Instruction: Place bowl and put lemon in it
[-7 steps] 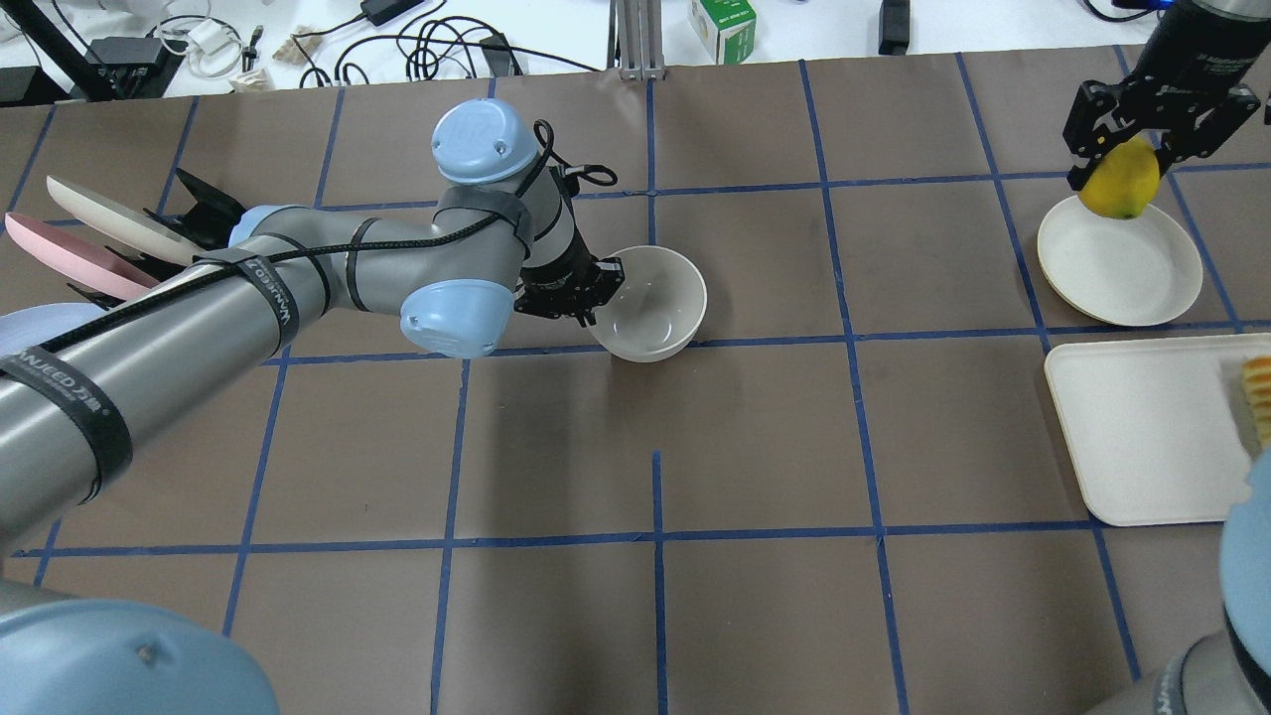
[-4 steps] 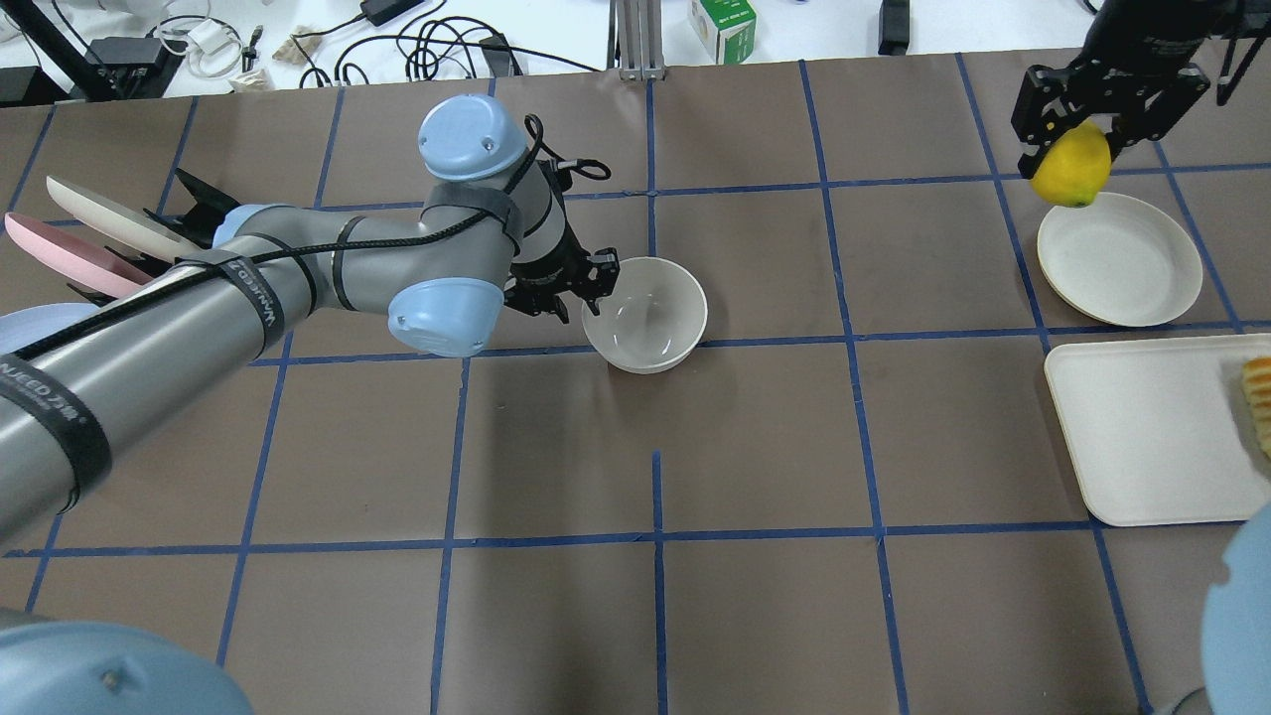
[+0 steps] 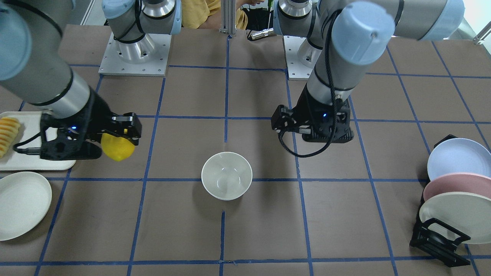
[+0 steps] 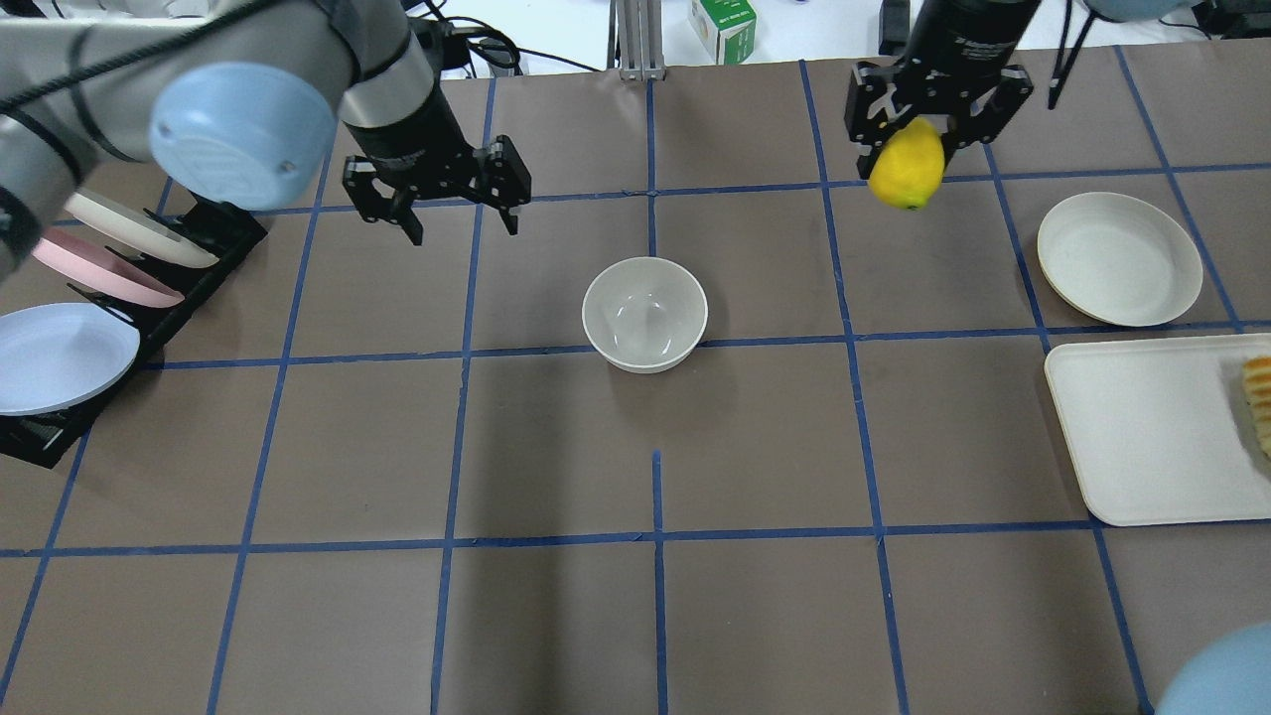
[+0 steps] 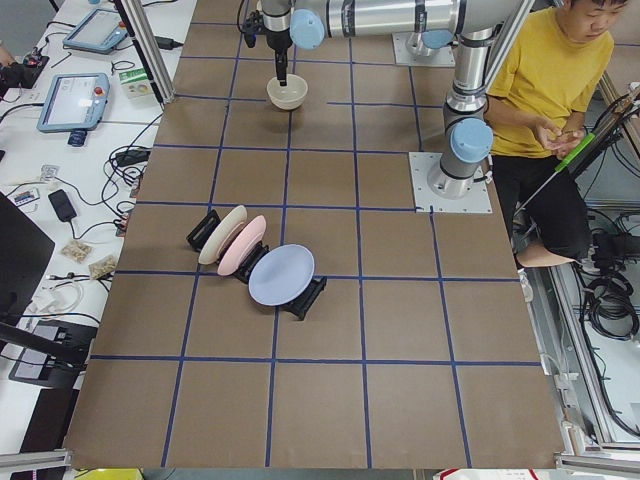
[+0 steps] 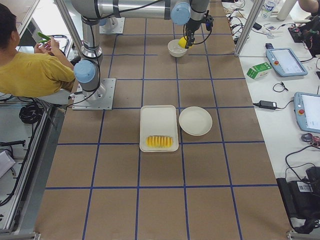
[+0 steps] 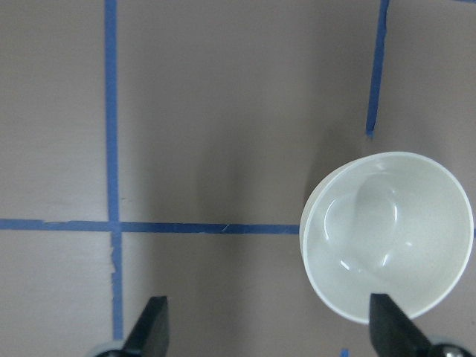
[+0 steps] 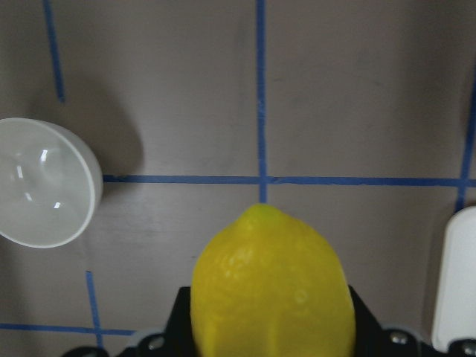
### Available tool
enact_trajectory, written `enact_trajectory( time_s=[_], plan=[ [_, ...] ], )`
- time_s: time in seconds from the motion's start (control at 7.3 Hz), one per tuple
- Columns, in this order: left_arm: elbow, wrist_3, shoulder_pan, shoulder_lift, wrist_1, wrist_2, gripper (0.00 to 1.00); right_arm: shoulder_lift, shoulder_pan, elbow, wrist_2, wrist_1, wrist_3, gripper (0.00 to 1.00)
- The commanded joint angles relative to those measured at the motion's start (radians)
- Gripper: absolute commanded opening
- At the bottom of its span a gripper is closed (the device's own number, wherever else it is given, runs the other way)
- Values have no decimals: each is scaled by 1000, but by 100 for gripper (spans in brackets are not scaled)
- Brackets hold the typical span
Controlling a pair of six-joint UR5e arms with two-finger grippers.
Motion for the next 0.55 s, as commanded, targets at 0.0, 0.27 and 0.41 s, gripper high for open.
enact_trajectory(
  time_s=[0.0, 0.27, 0.41],
  plan=[
    [8, 111, 19, 123, -88, 56, 100, 52, 157, 4, 11, -55, 80, 0],
    [0, 196, 45, 132, -76, 52, 100, 116, 244, 13, 10, -148, 239, 0],
    [-21, 201, 48, 140, -76, 50, 100, 145, 256, 14, 13, -164, 243, 0]
  ],
)
